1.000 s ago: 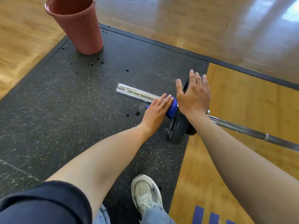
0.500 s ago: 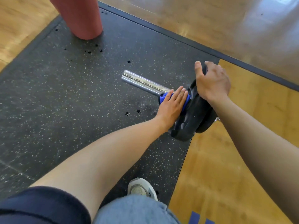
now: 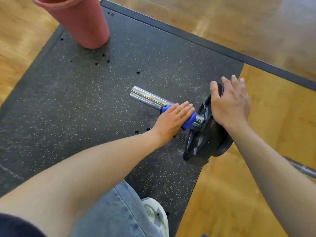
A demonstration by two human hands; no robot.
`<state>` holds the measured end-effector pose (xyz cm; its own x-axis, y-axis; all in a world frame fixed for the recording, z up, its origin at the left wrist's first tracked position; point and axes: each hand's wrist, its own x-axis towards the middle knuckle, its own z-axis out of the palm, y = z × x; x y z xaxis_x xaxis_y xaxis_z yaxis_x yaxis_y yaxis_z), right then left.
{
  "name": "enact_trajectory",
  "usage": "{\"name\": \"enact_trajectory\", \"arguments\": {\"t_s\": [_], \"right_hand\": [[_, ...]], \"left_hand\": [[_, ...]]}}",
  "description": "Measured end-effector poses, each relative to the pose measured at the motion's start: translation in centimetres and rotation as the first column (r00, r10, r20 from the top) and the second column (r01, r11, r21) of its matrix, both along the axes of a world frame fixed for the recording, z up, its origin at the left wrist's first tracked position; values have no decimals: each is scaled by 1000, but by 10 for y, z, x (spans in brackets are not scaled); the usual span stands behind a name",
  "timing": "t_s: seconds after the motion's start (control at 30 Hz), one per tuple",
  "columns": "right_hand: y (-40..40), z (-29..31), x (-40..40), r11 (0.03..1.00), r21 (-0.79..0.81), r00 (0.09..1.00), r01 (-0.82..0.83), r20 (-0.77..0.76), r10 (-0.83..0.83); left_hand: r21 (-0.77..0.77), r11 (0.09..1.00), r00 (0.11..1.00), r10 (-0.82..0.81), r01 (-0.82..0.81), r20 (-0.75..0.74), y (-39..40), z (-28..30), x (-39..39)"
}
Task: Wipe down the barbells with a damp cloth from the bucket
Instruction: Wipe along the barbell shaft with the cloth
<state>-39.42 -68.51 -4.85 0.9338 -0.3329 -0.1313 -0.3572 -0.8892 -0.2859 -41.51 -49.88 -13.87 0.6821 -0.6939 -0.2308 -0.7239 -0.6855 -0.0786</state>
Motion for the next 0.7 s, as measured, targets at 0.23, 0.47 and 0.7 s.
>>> {"name": "enact_trajectory", "arguments": {"t_s": [0.23, 0.47, 0.7], "right_hand": [[-5, -1, 12, 1000, 3, 999, 18, -46, -18], [-6, 4, 19, 999, 29, 995, 46, -84, -43], [-3, 9, 17, 997, 26, 998, 67, -13, -67]], "left_hand": [[10, 999, 991, 36, -35, -132, -40, 7, -17], [-13, 990, 963, -142, 143, -229, -6, 27, 43], [-31, 970, 948, -240, 239, -207, -2, 18, 46]]}}
